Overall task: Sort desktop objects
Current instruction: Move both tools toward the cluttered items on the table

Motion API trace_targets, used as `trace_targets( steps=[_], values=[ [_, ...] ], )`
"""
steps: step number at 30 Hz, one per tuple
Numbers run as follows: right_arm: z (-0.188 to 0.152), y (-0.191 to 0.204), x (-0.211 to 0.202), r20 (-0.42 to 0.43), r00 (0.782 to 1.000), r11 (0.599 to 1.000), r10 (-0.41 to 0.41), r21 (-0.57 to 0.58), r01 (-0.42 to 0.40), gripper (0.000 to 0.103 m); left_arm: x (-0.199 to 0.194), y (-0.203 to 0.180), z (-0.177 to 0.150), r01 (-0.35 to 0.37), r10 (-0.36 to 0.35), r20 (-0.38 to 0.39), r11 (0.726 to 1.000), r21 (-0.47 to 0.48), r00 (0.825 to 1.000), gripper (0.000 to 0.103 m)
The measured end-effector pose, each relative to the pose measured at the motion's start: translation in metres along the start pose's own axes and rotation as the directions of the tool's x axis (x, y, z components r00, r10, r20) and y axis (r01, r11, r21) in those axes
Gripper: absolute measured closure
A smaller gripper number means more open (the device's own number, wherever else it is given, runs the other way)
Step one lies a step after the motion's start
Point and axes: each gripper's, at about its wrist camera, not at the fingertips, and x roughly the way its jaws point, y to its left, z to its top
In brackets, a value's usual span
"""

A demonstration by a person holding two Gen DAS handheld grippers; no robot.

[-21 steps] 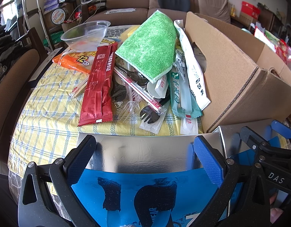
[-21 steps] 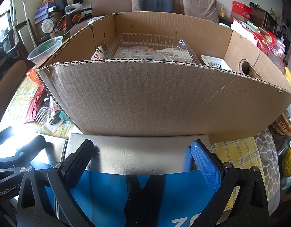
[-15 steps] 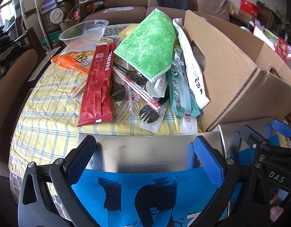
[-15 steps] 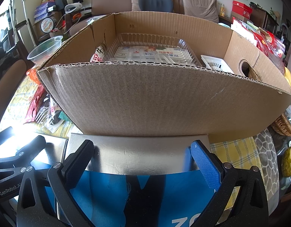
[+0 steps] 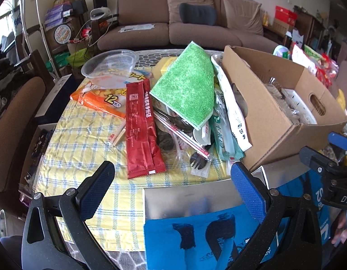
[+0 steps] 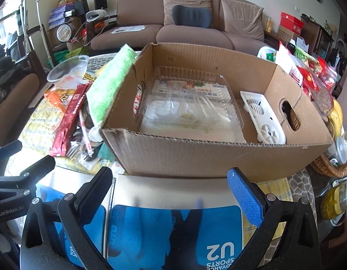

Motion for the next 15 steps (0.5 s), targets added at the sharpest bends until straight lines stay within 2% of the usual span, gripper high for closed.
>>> trace_targets(
  steps=[8, 15],
  values=[
    [0.034, 0.052, -0.024, 0.045, 0.996, 0.995, 0.077, -0.066, -0.074, 0.000, -0.011, 0.067, 0.020, -0.036, 0.037, 0.014, 0.999, -0.034, 0.999, 0.000],
    [0.058, 0.092, -0.020, 0.055, 0.991, 0.989, 0.126, -0.084, -0.121, 0.000, -0.017, 0.122, 0.030, -0.068, 0.071, 0.032, 0.995, -0.075, 0.997, 0.000]
  ],
)
